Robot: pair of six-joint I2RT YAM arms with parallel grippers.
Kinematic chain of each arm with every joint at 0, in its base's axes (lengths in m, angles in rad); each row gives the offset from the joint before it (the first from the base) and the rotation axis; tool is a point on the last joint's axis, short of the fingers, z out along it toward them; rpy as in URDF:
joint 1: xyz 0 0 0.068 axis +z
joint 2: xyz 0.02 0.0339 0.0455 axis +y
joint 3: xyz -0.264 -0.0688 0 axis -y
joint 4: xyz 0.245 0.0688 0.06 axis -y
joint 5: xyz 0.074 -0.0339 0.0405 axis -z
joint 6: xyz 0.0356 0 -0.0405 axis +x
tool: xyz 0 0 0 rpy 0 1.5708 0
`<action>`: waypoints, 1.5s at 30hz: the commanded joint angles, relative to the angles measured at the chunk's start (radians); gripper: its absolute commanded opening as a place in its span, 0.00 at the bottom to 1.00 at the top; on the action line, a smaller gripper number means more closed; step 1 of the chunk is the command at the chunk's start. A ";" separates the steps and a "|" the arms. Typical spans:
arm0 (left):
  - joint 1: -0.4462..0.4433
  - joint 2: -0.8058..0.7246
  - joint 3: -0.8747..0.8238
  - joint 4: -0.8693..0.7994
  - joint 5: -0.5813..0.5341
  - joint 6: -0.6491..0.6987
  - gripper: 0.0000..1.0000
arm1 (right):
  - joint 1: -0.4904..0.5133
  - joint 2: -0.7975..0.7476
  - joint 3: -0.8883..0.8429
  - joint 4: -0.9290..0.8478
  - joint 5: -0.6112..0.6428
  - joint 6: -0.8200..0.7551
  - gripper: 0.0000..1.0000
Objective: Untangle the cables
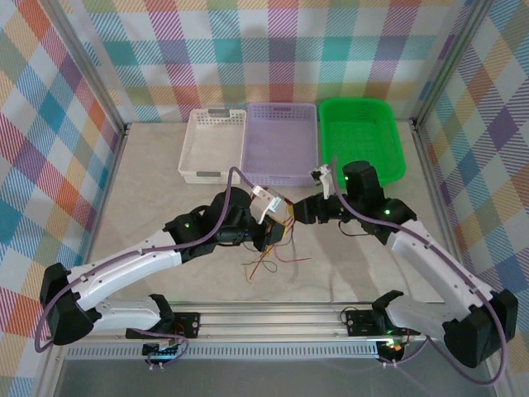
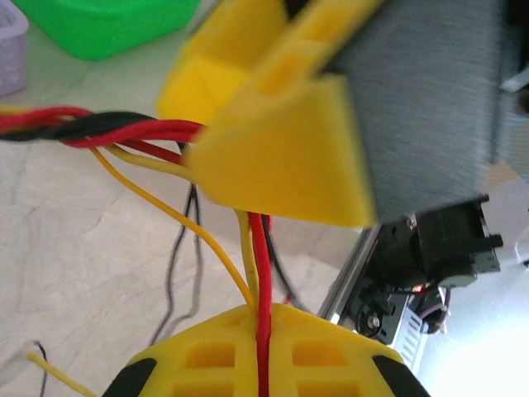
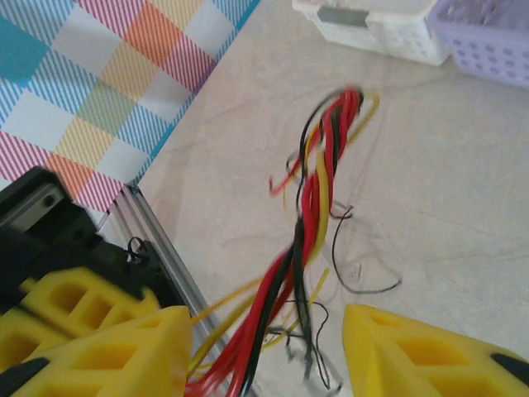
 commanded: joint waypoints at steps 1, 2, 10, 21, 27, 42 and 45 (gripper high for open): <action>0.017 0.015 0.002 0.067 -0.001 -0.027 0.00 | 0.001 -0.061 -0.035 -0.024 0.045 -0.003 0.53; 0.018 0.019 0.004 0.064 -0.001 -0.027 0.00 | 0.001 -0.081 -0.046 -0.028 0.058 0.001 0.54; 0.057 0.002 0.003 0.047 -0.012 -0.030 0.00 | 0.001 -0.224 -0.171 0.013 0.012 0.054 0.55; 0.066 0.025 0.030 0.050 0.012 -0.041 0.00 | 0.017 -0.191 -0.306 0.279 -0.088 0.163 0.53; 0.067 0.030 0.028 0.054 0.011 -0.046 0.00 | 0.037 -0.143 -0.320 0.365 -0.080 0.184 0.52; 0.078 0.037 0.062 0.015 -0.006 -0.034 0.00 | 0.083 -0.095 -0.300 0.381 -0.083 0.170 0.14; 0.082 0.033 0.062 0.006 -0.008 -0.029 0.00 | 0.083 -0.108 -0.272 0.314 -0.052 0.140 0.00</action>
